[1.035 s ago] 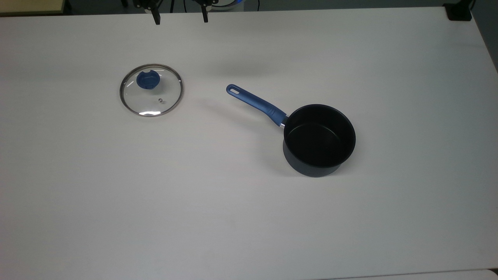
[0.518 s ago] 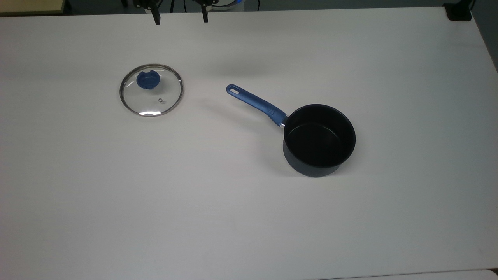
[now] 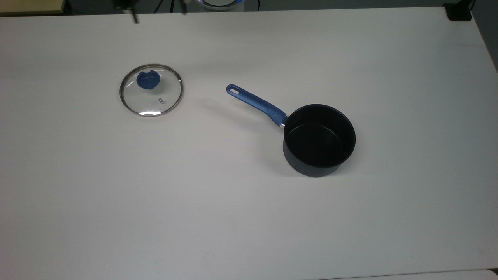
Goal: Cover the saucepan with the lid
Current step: 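Move the gripper down to the glass lid and grasp its blue knob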
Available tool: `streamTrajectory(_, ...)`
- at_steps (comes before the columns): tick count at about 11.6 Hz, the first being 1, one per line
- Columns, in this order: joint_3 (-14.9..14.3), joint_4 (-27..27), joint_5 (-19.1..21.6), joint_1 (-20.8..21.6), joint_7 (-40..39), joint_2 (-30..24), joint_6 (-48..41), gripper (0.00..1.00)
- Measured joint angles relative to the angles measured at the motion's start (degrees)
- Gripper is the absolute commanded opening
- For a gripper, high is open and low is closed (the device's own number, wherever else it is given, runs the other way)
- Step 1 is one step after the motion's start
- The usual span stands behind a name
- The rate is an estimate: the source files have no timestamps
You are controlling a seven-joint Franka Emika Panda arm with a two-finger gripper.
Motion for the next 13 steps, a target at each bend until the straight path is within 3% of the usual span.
streamTrajectory(1, -0.21, -1.36, -1.94, -1.90, -5.80, 0.09, -0.09, 1.00)
streamTrajectory(3, -0.61, -6.33, -3.21, -5.06, -9.62, 0.40, 2.74, 1.00)
streamTrajectory(7, -0.70, -21.34, -3.22, -6.48, -4.06, 3.57, 22.73, 0.98)
streamTrajectory(11, -0.57, -22.59, -3.21, -6.28, 4.22, 10.32, 30.01, 0.99)
streamTrajectory(12, -0.57, -22.76, -3.21, -6.32, 5.11, 11.40, 31.05, 0.95)
streamTrajectory(13, -0.57, -22.87, -3.21, -6.35, 5.67, 11.97, 31.47, 0.82)
